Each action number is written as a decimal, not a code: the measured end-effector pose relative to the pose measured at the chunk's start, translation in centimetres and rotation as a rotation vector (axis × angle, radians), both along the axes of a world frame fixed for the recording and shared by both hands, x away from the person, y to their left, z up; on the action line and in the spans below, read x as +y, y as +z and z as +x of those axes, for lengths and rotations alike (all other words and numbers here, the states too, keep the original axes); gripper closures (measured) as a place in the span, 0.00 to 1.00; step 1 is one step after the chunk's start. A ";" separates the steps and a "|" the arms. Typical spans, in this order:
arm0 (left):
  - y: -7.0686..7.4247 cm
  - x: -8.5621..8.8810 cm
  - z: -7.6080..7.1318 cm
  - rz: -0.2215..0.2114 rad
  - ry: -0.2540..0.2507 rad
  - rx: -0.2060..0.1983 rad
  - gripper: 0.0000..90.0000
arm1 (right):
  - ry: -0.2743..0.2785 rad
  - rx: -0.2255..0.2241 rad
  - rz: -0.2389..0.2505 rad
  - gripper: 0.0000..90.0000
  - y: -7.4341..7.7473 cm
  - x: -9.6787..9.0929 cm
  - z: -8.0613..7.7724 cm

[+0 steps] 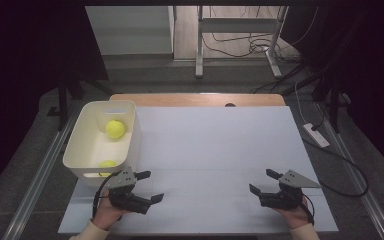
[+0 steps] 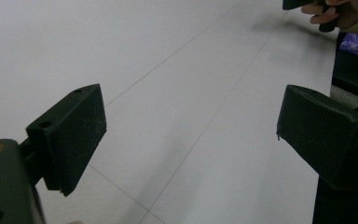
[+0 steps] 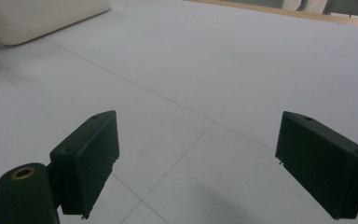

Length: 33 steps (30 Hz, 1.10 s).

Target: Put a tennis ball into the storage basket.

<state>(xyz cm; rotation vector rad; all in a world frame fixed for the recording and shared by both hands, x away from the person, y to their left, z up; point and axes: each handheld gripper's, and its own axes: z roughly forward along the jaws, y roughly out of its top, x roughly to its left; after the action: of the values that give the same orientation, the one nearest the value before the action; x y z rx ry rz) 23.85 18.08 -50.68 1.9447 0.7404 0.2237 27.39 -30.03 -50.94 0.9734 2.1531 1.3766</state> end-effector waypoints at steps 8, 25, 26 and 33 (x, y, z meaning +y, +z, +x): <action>-0.7 0.3 0.2 0.023 0.017 -0.010 0.09 | 0.005 0.005 0.003 0.15 -0.1 0.0 -0.1; -1.0 0.3 0.2 0.030 0.011 -0.018 0.09 | 0.027 0.012 -0.002 0.15 -0.3 0.0 -0.4; -1.0 0.3 0.2 0.030 0.012 -0.018 0.09 | 0.030 0.010 0.002 0.15 -0.3 0.0 -0.5; -0.9 0.3 0.2 0.024 0.015 -0.018 0.09 | 0.047 0.008 0.004 0.15 -0.3 0.0 -0.5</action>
<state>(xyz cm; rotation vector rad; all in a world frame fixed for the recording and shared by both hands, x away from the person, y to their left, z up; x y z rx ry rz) 24.02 18.33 -51.61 1.9578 0.7435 0.2597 26.86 -30.01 -51.24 0.9368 2.1932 1.4013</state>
